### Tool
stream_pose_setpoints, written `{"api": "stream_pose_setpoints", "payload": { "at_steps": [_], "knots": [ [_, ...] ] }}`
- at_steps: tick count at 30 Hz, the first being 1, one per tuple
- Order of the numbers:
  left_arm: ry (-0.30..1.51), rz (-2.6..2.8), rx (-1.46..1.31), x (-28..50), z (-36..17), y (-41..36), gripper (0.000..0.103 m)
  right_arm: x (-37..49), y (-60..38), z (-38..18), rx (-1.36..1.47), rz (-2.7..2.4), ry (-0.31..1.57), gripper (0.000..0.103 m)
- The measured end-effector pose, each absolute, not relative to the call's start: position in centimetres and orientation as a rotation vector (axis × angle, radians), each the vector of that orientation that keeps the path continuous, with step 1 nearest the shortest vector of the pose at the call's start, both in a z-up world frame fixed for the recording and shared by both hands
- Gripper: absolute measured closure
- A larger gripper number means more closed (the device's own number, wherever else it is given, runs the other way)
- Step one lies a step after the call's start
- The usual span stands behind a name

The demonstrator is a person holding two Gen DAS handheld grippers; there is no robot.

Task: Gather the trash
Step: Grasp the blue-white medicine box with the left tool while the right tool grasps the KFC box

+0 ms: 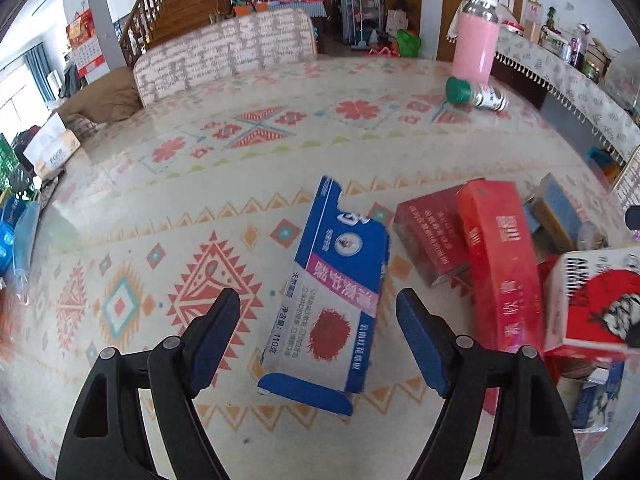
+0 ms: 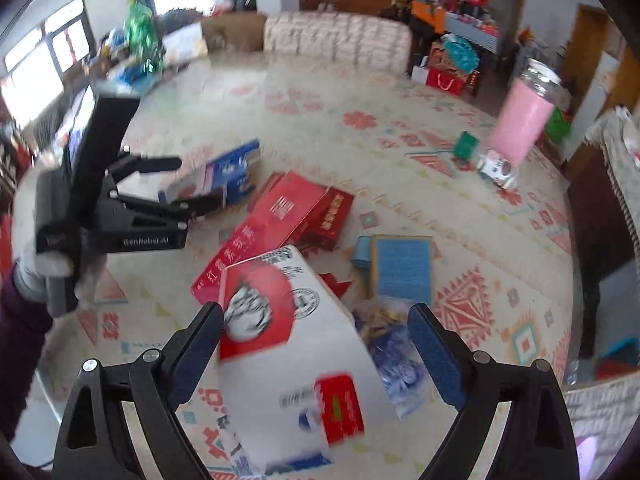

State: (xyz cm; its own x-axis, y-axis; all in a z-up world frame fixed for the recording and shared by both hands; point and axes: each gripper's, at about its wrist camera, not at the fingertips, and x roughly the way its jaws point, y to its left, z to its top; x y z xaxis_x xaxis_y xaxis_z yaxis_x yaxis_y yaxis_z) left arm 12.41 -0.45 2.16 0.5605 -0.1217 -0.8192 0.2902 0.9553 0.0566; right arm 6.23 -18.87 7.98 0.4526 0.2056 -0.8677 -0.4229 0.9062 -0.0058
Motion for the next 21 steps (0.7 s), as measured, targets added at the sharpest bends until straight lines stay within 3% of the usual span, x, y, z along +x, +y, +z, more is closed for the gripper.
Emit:
{"api": "stream_pose_setpoints", "payload": {
  "at_steps": [4,5,6,8,12,21],
  "knots": [
    [0.966,-0.214,0.191,12.5,1.5,-0.3,0.024,6.5,-17.2,7.1,-0.279,0.387,1.038,0.008],
    [0.967,-0.207,0.191,12.2,1.5,-0.3,0.03,6.4,-16.9,7.0,-0.287,0.383,1.037,0.008],
    [0.965,-0.204,0.189,11.9,1.6,-0.3,0.047,6.3,-16.6,6.8,-0.299,0.378,1.036,0.008],
    [0.987,-0.193,0.183,11.4,1.6,-0.2,0.055,6.0,-16.2,6.6,-0.33,0.356,1.029,0.008],
    [0.968,-0.172,0.14,9.8,2.8,0.3,0.056,4.9,-15.9,6.4,-0.347,0.328,1.011,0.03],
    [0.872,-0.164,0.079,2.2,7.8,0.1,0.055,0.1,-17.8,9.1,-0.218,0.331,0.891,0.031]
  ]
}}
